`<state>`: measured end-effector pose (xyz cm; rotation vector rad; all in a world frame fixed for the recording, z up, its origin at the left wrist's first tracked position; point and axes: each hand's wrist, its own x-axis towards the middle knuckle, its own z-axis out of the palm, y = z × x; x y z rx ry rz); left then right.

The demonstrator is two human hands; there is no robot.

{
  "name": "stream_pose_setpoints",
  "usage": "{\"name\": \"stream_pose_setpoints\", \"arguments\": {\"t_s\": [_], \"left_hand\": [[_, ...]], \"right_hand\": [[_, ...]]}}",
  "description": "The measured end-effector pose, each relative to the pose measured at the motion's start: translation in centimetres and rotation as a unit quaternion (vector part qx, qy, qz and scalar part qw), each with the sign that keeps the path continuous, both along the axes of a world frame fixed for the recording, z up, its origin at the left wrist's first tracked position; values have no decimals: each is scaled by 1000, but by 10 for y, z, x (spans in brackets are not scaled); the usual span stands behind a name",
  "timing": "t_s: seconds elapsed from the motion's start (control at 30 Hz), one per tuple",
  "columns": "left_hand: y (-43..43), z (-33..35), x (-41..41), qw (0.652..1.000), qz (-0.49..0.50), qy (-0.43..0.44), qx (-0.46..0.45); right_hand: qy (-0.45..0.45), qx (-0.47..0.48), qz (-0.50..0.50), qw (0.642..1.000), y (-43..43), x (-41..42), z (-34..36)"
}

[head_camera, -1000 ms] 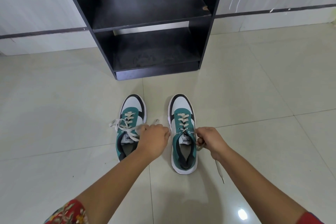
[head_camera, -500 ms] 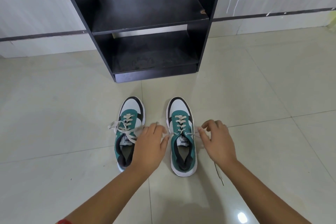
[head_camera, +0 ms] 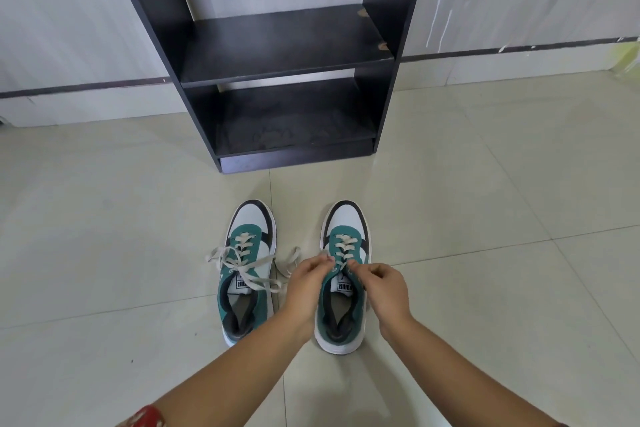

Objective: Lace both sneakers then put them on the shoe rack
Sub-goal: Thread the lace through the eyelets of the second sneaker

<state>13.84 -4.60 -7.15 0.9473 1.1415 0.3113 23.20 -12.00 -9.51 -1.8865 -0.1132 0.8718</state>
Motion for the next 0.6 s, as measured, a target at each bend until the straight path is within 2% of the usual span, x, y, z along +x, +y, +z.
{"name": "stream_pose_setpoints", "arguments": {"t_s": [0.1,0.23,0.4,0.6], "left_hand": [[1,-6,6,998,10,28,49],[4,-6,12,995,-7,71,63],[5,5,10,996,-42,9,81],[29,18,2,974,-65,-71,204]], "right_hand": [[1,-48,6,999,7,4,0],[72,-25,-40,996,10,7,1],[110,65,-21,992,7,-9,14],[22,193,78,978,12,5,53]]}}
